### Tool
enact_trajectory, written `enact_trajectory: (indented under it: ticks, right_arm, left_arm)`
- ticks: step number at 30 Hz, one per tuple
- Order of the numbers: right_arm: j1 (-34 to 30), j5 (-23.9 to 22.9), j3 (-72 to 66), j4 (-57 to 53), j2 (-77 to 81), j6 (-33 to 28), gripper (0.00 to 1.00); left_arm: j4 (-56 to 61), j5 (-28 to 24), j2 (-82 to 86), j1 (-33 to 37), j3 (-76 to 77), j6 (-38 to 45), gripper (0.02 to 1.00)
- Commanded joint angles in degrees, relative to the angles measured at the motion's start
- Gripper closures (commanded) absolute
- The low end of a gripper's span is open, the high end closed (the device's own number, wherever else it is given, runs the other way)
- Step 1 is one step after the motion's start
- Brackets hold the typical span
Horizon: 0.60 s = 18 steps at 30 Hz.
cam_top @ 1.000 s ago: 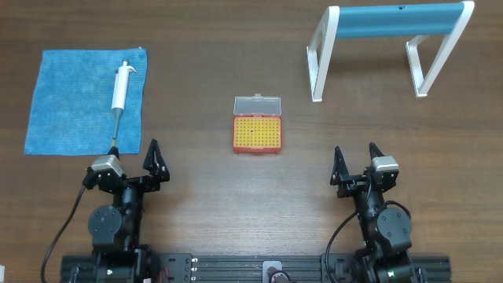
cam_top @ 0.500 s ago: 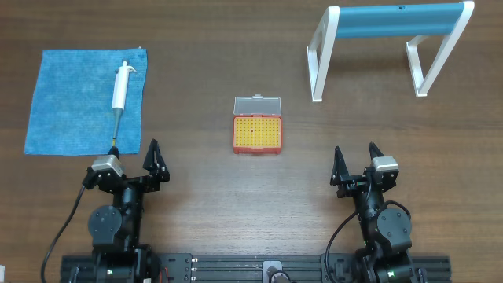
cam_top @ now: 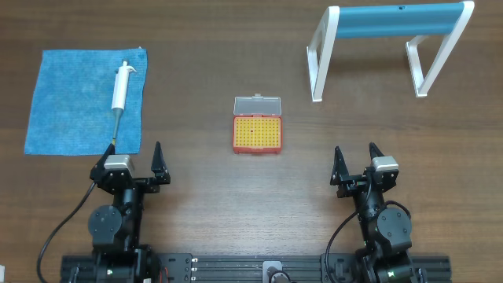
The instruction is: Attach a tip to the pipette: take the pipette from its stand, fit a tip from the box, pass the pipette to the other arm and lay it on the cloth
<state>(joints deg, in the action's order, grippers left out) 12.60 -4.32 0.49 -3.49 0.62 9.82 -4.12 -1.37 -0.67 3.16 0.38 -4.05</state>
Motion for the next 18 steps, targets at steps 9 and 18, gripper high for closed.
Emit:
enact_trajectory:
  ticks: [9, 18]
  right_arm:
    - [-0.04, 0.11, -0.26, -0.17, -0.57, 0.22, 0.215]
    - [-13.29, 0.11, -0.26, -0.28, -0.57, -0.33, 0.215]
  left_arm:
    - [-0.39, -0.79, 0.46, -0.20, -0.07, 1.16, 0.020]
    - [-0.39, -0.79, 0.48, -0.20, -0.07, 1.18, 0.020]
